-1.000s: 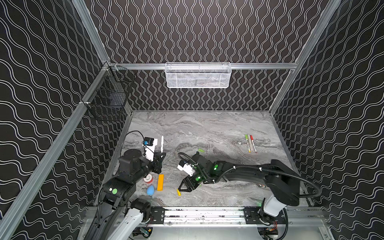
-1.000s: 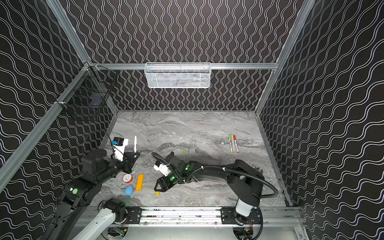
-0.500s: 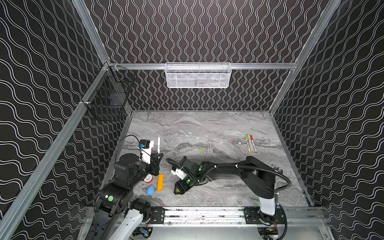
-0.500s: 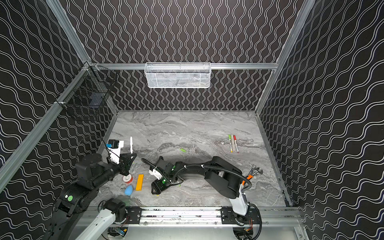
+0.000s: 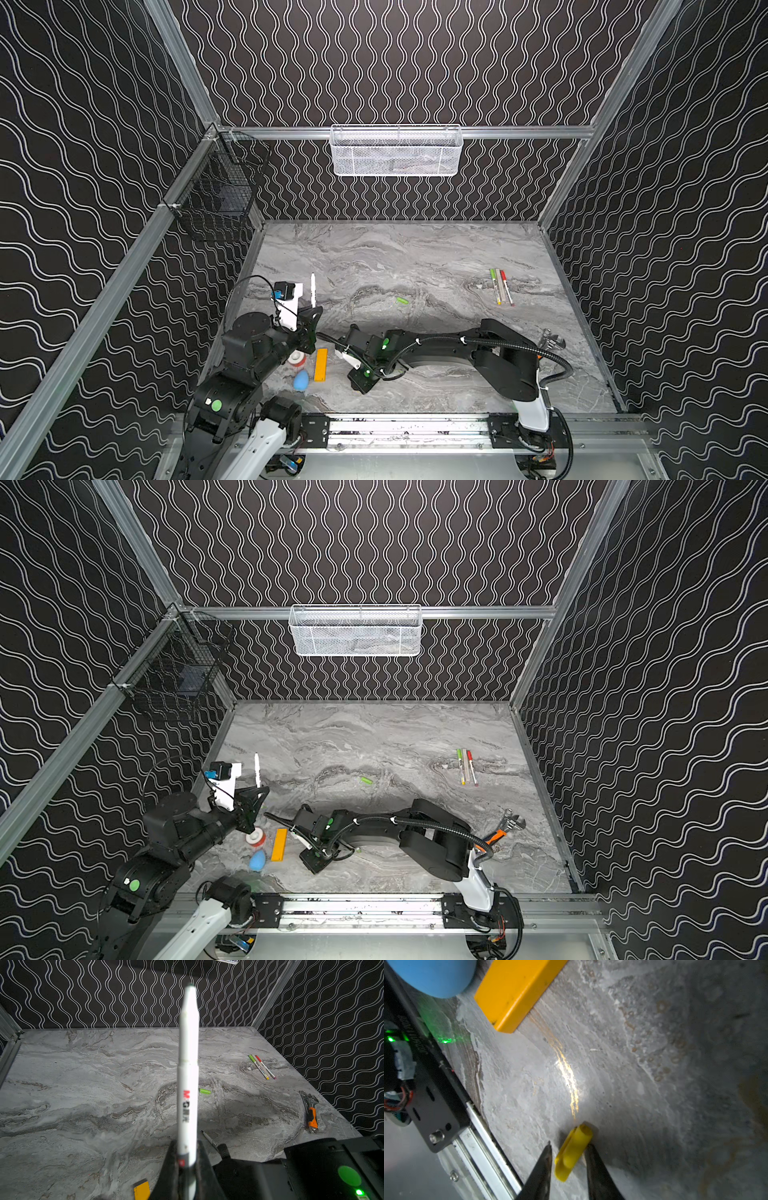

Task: Insert the pens into the pen caps

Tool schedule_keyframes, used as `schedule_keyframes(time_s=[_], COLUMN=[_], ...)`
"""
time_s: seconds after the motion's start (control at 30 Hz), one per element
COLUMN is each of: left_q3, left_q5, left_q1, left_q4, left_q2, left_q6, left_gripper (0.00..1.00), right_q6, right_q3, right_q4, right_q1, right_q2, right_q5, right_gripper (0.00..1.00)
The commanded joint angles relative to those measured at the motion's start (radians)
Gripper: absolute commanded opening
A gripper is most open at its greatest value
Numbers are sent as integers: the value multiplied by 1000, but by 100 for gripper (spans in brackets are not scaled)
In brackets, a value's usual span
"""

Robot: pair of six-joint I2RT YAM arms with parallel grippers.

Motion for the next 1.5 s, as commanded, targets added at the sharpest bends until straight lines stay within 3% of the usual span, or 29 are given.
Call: schedule_keyframes(time_s=[0.0,0.3,0.47,0.73,0.9,1.03,1.13,1.33,1.47], left_q3=[0,-1,-1,-1,0,-1,-3,-1,-1], left_q5=[-24,-38,-40,-38,-40,-54,-55,-43,-29], left_q1=[2,1,2,2,4,3,3,9,20], left_q4=[14,16,16,21,23,17,22,31,35], left_q2=[-7,-23,-24,-12,-1,-10,-9,15,21], left_q6=[7,5,7,9,9,6,7,13,16], left_gripper=[0,0,0,0,0,0,0,0,0], right_q6=[-6,-17,-42,-155,-311,-412,-447,-461,-459], right_q3=[15,0,-41,-215,-268,-260,-243,-215,-203], right_q4=[-145,-164,-115,-141,-130,-110,-102,-103,-123], right_q1=[12,4,-48,-268,-442,-518,-554,-611,-627], right_q2=[36,-9,-102,-292,-265,-236,-231,-223,-198], right_q5=[85,142,131,159,238,294,271,137,109], right_gripper=[23,11,10,11,11,12,17,45,49])
